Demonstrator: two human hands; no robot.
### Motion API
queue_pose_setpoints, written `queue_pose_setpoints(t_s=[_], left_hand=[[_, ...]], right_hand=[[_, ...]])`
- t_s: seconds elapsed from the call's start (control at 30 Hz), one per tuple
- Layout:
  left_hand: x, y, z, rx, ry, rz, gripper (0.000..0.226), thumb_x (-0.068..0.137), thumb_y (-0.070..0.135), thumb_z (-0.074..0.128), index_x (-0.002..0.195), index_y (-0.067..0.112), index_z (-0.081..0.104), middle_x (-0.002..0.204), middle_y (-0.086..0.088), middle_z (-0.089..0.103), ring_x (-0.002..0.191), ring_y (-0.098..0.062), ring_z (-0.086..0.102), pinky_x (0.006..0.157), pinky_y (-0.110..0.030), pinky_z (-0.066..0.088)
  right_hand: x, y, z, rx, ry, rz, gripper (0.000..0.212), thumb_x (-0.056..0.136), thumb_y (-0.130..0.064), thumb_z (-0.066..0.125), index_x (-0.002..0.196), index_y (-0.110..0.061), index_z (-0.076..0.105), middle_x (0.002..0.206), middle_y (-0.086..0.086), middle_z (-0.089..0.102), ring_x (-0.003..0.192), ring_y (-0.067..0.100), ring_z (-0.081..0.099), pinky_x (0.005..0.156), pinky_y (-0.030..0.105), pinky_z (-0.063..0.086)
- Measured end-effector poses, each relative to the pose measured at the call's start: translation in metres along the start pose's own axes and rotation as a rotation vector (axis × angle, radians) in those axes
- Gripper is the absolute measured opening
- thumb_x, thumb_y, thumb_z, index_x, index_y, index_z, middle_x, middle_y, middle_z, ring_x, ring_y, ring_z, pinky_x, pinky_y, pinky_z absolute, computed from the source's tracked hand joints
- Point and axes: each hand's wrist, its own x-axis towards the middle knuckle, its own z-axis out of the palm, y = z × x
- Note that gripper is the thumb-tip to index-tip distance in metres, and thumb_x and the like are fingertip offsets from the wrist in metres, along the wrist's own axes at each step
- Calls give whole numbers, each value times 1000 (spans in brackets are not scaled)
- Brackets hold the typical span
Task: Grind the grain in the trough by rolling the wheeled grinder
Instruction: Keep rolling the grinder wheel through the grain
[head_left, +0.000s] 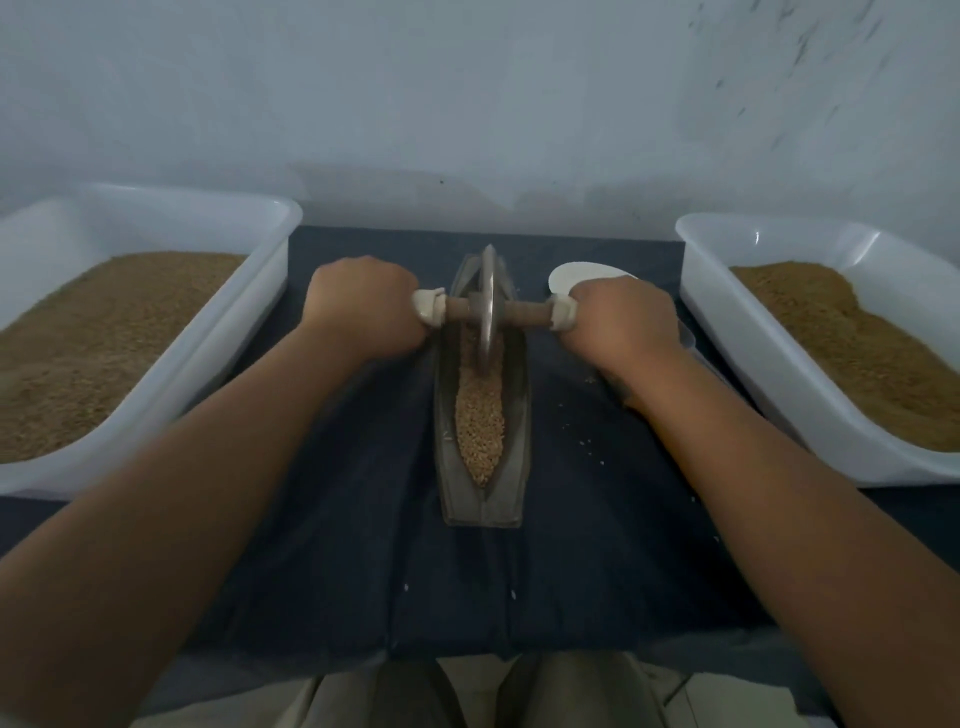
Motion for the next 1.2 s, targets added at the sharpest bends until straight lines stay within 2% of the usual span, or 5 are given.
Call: queue_pose_setpoints(t_s=[0.13, 0.3, 0.6, 0.97, 1.2], left_hand=[[-32, 2, -14, 60, -28, 66, 32, 84, 55, 57, 69, 28, 51, 65, 9, 52, 60, -21, 55, 58, -31, 40], [-99, -1, -23, 87, 141, 178, 48, 66, 47, 74, 62, 33, 28, 49, 13, 32, 39, -12, 34, 50, -19, 20], [-20, 1, 7, -13, 59, -8, 34, 80, 54, 56, 65, 25, 46, 63, 8, 46, 68, -32, 65, 61, -31, 38], [-97, 2, -15, 43, 197, 175, 44, 67, 43, 78, 64, 28, 36, 53, 11, 33, 41, -21, 38, 53, -20, 16], [-22, 1, 1, 9, 17, -10, 32, 81, 49, 62, 67, 25, 46, 67, 6, 53, 69, -29, 64, 62, -31, 39]], right_hand=[[-21, 11, -4, 4, -182, -62, 36, 78, -52, 34, 77, -24, 56, 76, -5, 61, 75, 25, 59, 59, 33, 43], [-67, 23, -28, 152, -438, -173, 39, 64, -62, 38, 65, -28, 58, 60, -9, 61, 58, 7, 60, 49, 31, 40], [-5, 8, 10, -33, 110, -42, 50, 92, -60, 39, 70, -17, 55, 60, -5, 49, 54, 23, 47, 53, 28, 31], [-63, 26, -32, 202, -564, -132, 33, 59, -66, 44, 81, -48, 60, 68, -12, 65, 65, 4, 63, 56, 33, 47], [-7, 7, -9, -5, -63, -42, 48, 79, -57, 29, 76, -19, 58, 72, -2, 60, 67, 25, 57, 58, 31, 41]])
